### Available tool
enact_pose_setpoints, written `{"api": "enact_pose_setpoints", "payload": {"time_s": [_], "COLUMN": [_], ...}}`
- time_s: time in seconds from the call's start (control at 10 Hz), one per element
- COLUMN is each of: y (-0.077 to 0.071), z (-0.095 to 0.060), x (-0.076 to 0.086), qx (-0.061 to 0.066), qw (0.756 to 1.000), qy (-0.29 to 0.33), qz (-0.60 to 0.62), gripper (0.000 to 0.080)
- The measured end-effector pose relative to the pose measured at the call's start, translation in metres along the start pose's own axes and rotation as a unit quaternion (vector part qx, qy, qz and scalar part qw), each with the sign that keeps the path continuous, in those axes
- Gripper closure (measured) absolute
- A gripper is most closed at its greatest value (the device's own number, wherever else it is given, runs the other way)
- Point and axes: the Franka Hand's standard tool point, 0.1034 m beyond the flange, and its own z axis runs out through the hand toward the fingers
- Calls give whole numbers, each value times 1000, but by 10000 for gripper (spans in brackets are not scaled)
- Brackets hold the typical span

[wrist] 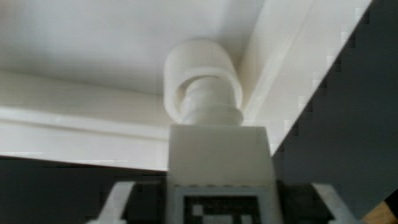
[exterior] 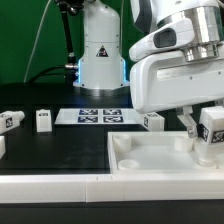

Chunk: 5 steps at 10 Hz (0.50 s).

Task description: Assemble one leg

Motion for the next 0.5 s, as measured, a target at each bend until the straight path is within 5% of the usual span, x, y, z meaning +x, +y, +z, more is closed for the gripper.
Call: {"api": "enact_pose_setpoints", "payload": {"time_s": [0.5], "y": [0], "z": [4], "x": [-17], "qx": [-11], "qw": [999], "qy": [44], "qz": [2], "gripper": [511]}}
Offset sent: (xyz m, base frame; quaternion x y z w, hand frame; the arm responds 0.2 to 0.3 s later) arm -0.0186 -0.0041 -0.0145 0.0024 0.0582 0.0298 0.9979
